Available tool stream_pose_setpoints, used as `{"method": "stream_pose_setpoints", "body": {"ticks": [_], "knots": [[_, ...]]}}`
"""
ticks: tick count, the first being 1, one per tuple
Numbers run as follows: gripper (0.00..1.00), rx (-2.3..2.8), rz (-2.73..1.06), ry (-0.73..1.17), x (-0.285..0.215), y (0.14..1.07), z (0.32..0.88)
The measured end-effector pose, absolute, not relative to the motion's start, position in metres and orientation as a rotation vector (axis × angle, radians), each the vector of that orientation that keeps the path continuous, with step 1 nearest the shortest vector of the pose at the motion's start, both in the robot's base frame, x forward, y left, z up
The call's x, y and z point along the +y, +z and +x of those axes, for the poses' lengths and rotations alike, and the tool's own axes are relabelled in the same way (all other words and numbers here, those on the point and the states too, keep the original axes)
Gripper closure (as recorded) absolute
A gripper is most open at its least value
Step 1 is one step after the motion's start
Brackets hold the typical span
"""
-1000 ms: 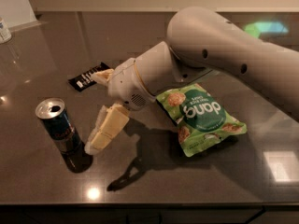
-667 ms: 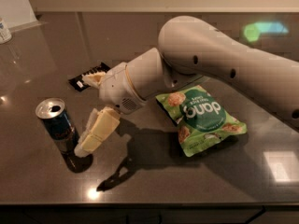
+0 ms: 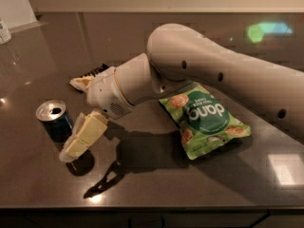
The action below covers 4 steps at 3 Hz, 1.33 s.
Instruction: Pick redbull can
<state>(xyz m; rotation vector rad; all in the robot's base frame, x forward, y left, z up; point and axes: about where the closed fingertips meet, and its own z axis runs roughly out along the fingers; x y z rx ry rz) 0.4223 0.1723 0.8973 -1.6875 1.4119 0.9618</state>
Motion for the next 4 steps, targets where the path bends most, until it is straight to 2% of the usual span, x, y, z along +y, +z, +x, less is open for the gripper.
{"method": "stream_pose_setpoints", "body": {"ticks": [1, 2, 4], "knots": [[0.0, 1.396, -1.686, 0.995, 0.1836, 0.8988, 0.4186], [0.17, 1.384, -1.691, 1.024, 0.1901, 0.8995, 0.4158], [0.64, 1.382, -1.696, 1.072, 0.1884, 0.9084, 0.4137]]}}
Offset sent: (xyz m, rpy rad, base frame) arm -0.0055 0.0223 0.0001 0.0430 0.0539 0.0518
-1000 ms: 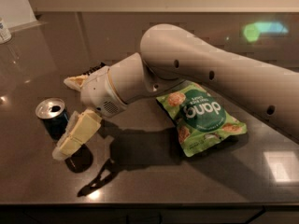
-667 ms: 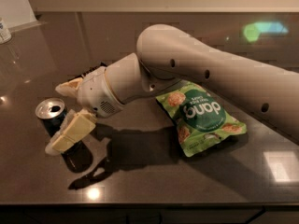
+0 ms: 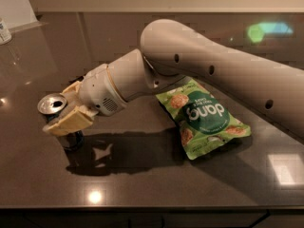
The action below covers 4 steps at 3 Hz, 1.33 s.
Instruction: Pick redbull can
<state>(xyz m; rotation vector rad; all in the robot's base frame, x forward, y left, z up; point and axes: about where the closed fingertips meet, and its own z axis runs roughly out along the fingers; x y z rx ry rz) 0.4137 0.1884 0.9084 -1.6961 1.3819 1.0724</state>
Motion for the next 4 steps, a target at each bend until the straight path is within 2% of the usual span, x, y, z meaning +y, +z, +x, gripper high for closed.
{"method": "stream_pose_setpoints", "body": {"ticks": [1, 2, 3, 4], "knots": [[0.88, 1.384, -1.685, 1.073, 0.18, 0.928, 0.418], [1.0, 1.386, -1.693, 1.053, 0.171, 0.957, 0.426], [1.0, 1.356, -1.709, 1.048, 0.155, 1.016, 0.431], [1.0, 1.356, -1.709, 1.048, 0.155, 1.016, 0.431]]}}
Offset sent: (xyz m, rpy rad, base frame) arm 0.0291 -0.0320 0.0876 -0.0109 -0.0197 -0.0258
